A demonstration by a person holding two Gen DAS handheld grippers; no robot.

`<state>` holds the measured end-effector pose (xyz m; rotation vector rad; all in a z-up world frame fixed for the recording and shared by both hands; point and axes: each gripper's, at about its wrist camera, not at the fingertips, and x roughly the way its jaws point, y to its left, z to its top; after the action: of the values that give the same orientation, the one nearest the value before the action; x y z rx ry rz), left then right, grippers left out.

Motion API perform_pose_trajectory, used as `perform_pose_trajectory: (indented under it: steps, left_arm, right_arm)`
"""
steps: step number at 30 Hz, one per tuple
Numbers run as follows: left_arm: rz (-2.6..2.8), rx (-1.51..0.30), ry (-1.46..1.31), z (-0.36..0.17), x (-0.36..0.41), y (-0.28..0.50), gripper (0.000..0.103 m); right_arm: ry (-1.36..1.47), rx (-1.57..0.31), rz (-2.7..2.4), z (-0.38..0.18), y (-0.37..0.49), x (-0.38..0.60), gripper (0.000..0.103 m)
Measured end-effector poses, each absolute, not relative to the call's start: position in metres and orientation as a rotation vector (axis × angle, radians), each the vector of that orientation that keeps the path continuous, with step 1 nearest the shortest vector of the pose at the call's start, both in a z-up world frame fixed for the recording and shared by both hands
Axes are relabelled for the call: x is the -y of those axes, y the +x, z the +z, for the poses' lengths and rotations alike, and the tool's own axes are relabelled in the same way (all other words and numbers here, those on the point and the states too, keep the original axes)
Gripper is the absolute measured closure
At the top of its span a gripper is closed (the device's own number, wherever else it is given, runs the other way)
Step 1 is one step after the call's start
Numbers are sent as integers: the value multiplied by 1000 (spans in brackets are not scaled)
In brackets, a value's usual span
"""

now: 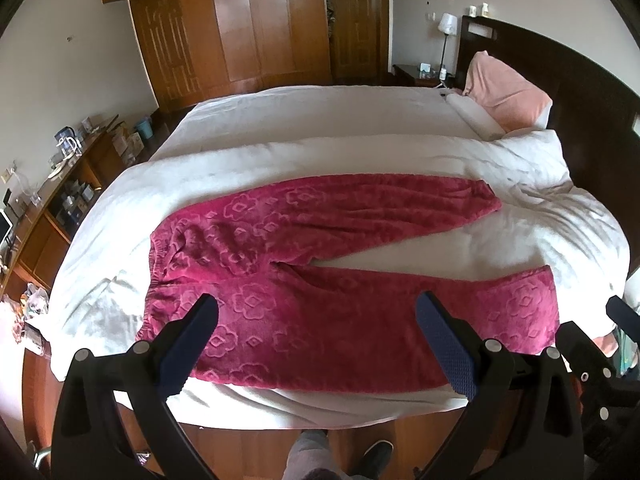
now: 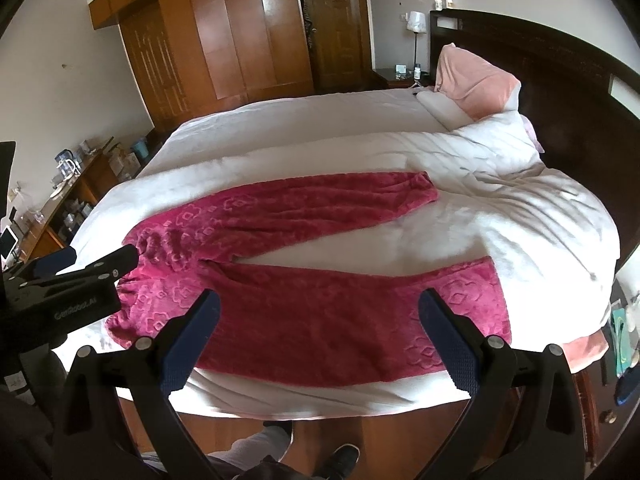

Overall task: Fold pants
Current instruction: 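Move both grippers toward the waistband of the magenta fleece pants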

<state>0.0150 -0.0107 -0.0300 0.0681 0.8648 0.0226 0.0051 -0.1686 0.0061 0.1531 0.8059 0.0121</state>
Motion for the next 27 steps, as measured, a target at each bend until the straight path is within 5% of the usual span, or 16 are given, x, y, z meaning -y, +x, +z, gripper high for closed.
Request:
perform_pose_trajectory:
  steps: [27]
  left_arm:
    - [35, -944, 88, -53, 10, 30, 5]
  right_arm:
    - [152, -886, -41, -17, 23, 179, 3]
